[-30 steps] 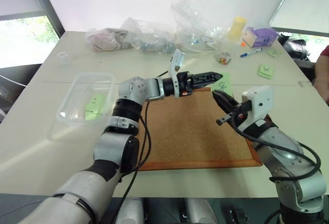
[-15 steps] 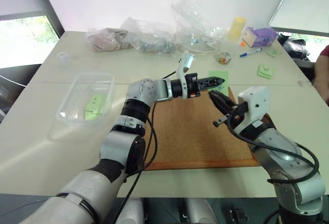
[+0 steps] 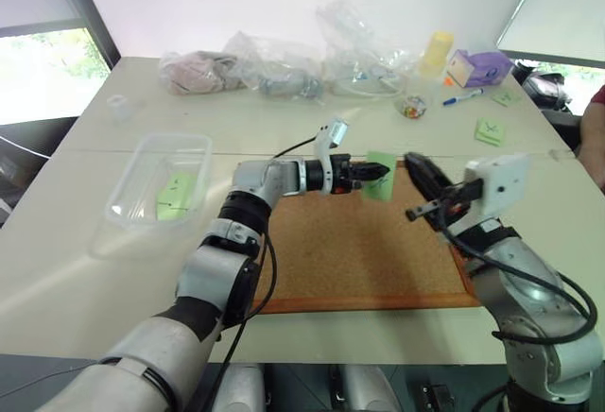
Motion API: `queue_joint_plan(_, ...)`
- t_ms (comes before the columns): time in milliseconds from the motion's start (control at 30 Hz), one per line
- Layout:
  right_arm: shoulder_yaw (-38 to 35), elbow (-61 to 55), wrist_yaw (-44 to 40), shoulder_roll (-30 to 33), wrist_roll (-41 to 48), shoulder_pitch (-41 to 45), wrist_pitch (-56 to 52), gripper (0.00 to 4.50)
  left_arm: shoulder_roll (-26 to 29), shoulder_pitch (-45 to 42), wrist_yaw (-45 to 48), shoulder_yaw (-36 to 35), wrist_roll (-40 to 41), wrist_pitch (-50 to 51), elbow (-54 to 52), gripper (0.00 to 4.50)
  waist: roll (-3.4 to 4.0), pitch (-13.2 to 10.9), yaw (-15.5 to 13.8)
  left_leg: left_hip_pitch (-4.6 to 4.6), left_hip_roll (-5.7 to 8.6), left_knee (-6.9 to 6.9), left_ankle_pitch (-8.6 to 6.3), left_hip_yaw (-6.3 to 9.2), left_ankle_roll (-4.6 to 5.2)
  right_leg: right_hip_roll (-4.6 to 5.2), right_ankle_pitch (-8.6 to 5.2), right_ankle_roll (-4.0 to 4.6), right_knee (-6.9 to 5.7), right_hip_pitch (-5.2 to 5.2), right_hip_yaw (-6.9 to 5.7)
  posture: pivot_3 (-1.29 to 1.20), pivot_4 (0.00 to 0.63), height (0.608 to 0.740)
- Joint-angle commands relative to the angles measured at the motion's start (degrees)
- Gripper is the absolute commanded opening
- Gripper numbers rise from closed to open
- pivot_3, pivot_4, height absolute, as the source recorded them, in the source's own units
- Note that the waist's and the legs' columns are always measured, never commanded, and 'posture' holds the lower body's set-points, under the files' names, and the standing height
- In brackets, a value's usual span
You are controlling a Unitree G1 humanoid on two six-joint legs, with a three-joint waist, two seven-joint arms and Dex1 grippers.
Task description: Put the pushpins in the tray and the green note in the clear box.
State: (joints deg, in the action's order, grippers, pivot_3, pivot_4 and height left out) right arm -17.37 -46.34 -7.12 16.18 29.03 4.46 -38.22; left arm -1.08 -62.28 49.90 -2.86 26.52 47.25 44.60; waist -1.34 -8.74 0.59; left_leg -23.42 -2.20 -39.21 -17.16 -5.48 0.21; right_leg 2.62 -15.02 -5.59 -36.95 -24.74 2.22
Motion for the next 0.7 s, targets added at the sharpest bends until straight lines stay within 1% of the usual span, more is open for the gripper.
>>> queue_joint_plan(33, -5.8, 3.9, 3.9, 1.0, -2.5, -1.8, -0.2, 0.0, 0.9, 2.2, 0.3, -0.6, 2.6, 3.7, -8.5, 0.02, 0.0, 0.0, 0.0, 0.0, 0.02, 0.0, 0.0, 0.0, 0.0, 0.02, 0.0, 0.0, 0.0, 0.01, 0.02, 0.0, 0.15, 0.737)
queue_joint_plan(100, -7.0, 8.4, 5.3, 2.2, -5.2, -3.0, -0.9, 0.0, 2.1, 6.0, 0.6, 1.5, 3.0, 6.3, -16.4, 0.02, 0.01, 0.0, 0.2, 0.01, 0.03, 0.0, 0.0, 0.0, 0.0, 0.02, 0.0, 0.0, 0.0, 0.01, 0.04, 0.0, 0.15, 0.737)
queue_joint_plan(167, -6.3, 11.5, 5.0, 3.9, -7.7, -4.3, -0.5, 0.0, 3.4, 10.0, 1.3, 4.2, 3.0, 7.2, -23.5, 0.02, 0.07, 0.0, 0.2, 0.02, 0.02, 0.01, 0.0, 0.0, -0.01, 0.02, 0.0, 0.0, -0.02, 0.01, 0.05, 0.0, 0.15, 0.737)
queue_joint_plan(233, -5.7, 14.1, 4.5, 5.2, -9.2, -5.3, -0.5, 0.0, 4.0, 13.0, 0.8, 5.1, 3.6, 8.3, -28.0, 0.02, 0.09, 0.0, 0.2, 0.05, 0.01, 0.03, 0.02, 0.0, -0.04, 0.0, -0.01, -0.01, -0.08, 0.01, 0.08, 0.0, 0.15, 0.737)
queue_joint_plan(433, -4.7, 20.7, 5.4, 7.2, -13.6, -6.1, -2.8, 0.0, 3.5, 15.1, -3.0, 2.2, 6.2, 10.6, -32.8, 0.02, 0.09, 0.0, 0.2, 0.08, 0.04, 0.01, 0.08, 0.05, -0.09, -0.02, -0.01, -0.01, -0.14, 0.04, 0.08, 0.0, 0.15, 0.737)
queue_joint_plan(700, -4.0, 25.9, 4.3, 7.4, -15.7, -4.9, -1.4, 0.0, 4.6, 16.8, -4.0, 4.0, 7.1, 10.7, -34.7, 0.02, 0.1, 0.0, 0.2, 0.08, 0.06, 0.02, 0.08, 0.08, -0.09, -0.02, -0.01, -0.01, -0.12, 0.05, 0.08, 0.0, 0.15, 0.737)
